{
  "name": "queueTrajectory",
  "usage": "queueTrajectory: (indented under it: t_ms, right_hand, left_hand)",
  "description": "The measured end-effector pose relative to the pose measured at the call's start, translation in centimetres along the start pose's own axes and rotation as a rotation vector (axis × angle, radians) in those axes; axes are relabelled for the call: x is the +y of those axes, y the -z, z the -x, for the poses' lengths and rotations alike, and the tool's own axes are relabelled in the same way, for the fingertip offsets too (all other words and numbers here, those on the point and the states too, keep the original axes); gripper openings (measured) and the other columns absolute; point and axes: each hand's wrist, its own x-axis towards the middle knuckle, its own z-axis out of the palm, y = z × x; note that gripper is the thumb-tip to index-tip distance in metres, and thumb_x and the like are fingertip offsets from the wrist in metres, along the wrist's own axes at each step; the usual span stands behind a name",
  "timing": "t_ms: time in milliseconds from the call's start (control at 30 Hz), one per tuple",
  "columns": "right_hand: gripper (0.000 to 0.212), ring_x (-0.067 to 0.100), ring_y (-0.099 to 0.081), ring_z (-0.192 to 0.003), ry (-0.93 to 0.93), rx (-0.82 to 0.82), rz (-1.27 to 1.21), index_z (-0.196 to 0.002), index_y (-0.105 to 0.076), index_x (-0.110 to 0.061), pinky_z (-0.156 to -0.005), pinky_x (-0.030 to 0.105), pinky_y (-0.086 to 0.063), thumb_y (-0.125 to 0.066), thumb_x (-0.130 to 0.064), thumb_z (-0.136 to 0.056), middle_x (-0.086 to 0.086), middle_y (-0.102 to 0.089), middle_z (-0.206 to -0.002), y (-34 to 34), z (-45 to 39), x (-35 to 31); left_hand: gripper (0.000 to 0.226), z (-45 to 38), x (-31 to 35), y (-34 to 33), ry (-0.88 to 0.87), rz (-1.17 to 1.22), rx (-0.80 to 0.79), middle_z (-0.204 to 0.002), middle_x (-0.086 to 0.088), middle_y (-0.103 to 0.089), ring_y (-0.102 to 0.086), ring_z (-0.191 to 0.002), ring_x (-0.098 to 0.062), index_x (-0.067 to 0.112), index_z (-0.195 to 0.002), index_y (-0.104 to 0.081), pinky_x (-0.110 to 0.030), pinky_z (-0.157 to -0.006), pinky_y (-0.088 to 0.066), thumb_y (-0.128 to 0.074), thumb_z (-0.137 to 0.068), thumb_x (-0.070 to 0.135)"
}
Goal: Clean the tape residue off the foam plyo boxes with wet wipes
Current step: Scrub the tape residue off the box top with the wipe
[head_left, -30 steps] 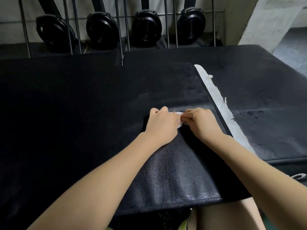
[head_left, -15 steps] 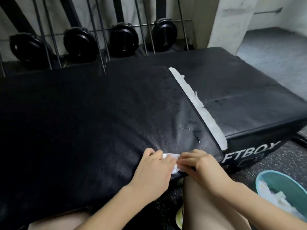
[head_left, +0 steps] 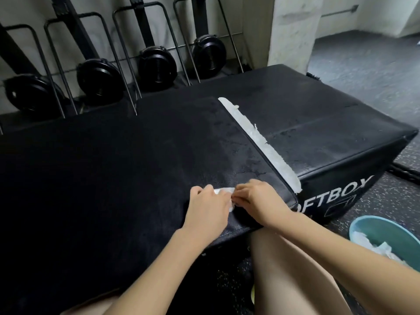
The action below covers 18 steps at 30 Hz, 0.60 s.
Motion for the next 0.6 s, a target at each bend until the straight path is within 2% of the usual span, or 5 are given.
queueTrajectory:
  t_ms: [133,200,333,433,600]
  right_hand:
    - [0.020,0.008,-0.048,-0.073,0.073,-0.046,-0.071,-0.090,-0.071,-0.030,-0.073,0.023,-0.040,-0.056,-0.039,-0.100,-0.017,-0.064,-0.088,1.0,5.2,-2.0]
    - [0.022,0.007,-0.050,-0.076,0.099,0.005,-0.056,-0.092,-0.072,-0.030,-0.074,0.020,-0.039,-0.054,-0.039,-0.101,-0.018,-0.064,-0.091,0.6,5.9,-2.5]
    - [0.030,0.013,-0.049,-0.073,0.095,0.014,-0.024,-0.085,-0.069,-0.025,-0.072,0.025,-0.039,-0.049,-0.034,-0.104,-0.013,-0.060,-0.084,-0.7,4.3,-1.5]
    - [0.030,0.016,-0.048,-0.067,0.048,0.075,0.017,-0.077,-0.070,-0.020,-0.067,0.029,-0.039,-0.052,-0.029,-0.100,-0.009,-0.060,-0.076,-0.4,1.4,0.6]
    - [0.026,0.023,-0.053,-0.066,-0.074,0.071,0.079,-0.068,-0.066,-0.016,-0.063,0.041,-0.048,-0.052,-0.021,-0.089,-0.004,-0.062,-0.071,1.0,-3.8,4.9]
  left_hand:
    - [0.017,4.9,1.3,-0.1,-0.068,0.174,0.023,-0.070,0.012,-0.056,-0.050,-0.071,-0.015,0.028,-0.096,-0.068,-0.038,-0.074,-0.044,-0.070,-0.079,0.027]
    - [0.022,6.0,1.2,-0.3,-0.083,0.225,0.042,-0.080,0.016,-0.059,-0.054,-0.077,-0.013,0.029,-0.104,-0.067,-0.037,-0.081,-0.042,-0.065,-0.083,0.025]
    - [0.025,4.3,0.2,-0.8,-0.091,0.168,0.012,-0.068,0.016,-0.052,-0.051,-0.081,-0.008,0.030,-0.107,-0.068,-0.034,-0.085,-0.036,-0.057,-0.084,0.025]
    - [0.017,0.3,-0.3,-1.4,-0.084,0.116,0.030,-0.066,0.014,-0.049,-0.051,-0.077,-0.011,0.030,-0.097,-0.069,-0.035,-0.079,-0.038,-0.066,-0.082,0.024]
    - [0.025,-6.3,-0.3,-2.8,0.021,0.096,0.032,-0.067,0.005,-0.060,-0.057,-0.077,-0.022,0.023,-0.102,-0.071,-0.040,-0.067,-0.043,-0.050,-0.089,0.026]
